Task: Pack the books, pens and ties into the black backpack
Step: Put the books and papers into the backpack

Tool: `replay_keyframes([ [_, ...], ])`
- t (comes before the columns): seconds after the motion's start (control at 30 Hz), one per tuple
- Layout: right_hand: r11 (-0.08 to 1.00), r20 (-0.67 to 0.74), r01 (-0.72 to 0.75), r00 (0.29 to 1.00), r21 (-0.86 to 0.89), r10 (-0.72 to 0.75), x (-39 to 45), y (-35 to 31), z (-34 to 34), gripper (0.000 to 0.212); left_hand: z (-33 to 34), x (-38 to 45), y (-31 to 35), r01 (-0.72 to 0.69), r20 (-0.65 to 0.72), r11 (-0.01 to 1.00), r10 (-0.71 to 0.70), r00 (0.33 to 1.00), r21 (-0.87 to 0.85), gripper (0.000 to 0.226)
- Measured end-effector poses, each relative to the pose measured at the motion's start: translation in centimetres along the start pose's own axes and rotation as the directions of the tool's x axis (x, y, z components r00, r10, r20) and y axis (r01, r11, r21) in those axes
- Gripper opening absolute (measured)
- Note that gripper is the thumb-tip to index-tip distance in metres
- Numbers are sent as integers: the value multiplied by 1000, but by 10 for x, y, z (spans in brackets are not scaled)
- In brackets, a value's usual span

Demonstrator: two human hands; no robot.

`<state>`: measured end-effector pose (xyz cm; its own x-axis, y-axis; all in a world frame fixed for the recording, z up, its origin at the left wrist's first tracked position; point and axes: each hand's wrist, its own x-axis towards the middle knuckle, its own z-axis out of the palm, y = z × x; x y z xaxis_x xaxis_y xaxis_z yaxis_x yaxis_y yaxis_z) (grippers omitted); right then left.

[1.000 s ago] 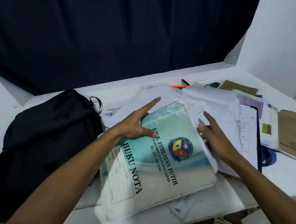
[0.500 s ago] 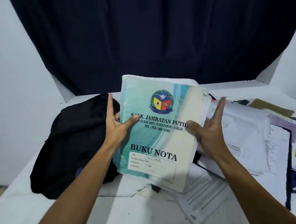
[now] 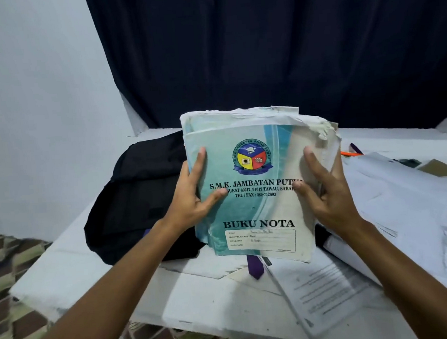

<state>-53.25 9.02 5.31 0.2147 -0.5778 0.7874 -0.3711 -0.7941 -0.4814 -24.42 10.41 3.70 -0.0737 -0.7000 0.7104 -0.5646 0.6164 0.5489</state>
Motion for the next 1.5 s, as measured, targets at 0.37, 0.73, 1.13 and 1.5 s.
replay_keyframes([
  [0.37,999,138,2,990,-50,5,-14,24,0,73,7,-3,-5,42,100,997,-35,994,-70,102],
  [0.73,995,-164,45,985,-86,-59,-12,11,-4,59,26,-9,23,146,32,955,-143,989,-257,105],
  [1.13,983,197,-42,977,-179,78,-35,21,-25,74,16,9,5,-48,160,996,59,985,-72,108],
  [1.5,990,-32,-80,997,-118,77,-41,20,10,74,49,-20,3,16,-56,994,-22,998,-106,91],
])
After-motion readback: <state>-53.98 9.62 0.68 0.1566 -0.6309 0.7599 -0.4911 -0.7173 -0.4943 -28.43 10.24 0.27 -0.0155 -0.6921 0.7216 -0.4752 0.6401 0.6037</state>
